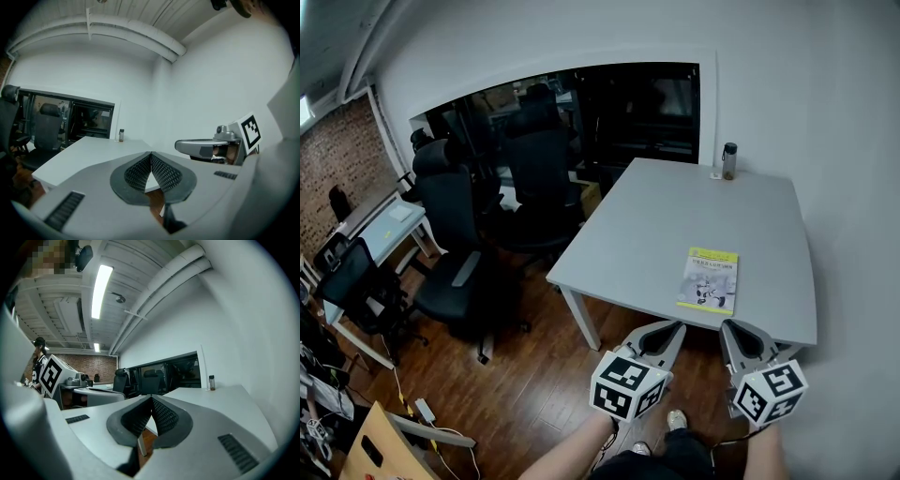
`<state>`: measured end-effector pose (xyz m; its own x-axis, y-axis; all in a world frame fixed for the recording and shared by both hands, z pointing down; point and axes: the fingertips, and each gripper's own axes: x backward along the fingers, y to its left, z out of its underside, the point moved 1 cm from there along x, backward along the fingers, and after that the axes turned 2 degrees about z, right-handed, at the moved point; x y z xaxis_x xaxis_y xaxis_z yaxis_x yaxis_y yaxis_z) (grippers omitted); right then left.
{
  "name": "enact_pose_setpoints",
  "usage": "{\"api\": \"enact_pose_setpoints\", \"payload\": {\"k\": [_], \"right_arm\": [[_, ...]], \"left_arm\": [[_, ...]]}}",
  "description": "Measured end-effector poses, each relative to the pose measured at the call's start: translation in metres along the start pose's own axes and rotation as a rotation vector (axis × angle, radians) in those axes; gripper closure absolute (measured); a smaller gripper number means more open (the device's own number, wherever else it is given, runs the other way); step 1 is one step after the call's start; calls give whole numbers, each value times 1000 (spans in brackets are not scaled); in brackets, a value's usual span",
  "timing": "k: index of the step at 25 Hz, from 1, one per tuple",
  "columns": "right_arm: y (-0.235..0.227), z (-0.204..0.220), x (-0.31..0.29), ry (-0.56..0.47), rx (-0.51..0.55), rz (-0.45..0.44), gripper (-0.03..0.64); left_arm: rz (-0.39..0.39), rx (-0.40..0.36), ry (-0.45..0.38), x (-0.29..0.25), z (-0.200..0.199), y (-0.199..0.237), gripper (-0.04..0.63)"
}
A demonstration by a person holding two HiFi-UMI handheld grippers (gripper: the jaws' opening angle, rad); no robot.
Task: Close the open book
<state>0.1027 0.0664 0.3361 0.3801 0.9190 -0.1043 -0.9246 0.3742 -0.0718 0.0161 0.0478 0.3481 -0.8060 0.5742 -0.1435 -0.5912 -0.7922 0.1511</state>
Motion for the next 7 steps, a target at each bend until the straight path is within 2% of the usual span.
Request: {"api": "enact_pose_setpoints", "payload": {"k": [7], "right_arm": [[-3, -1, -4, 1, 4, -4, 612]], "left_arm": [[14, 3, 10, -6, 3, -1, 591]]}}
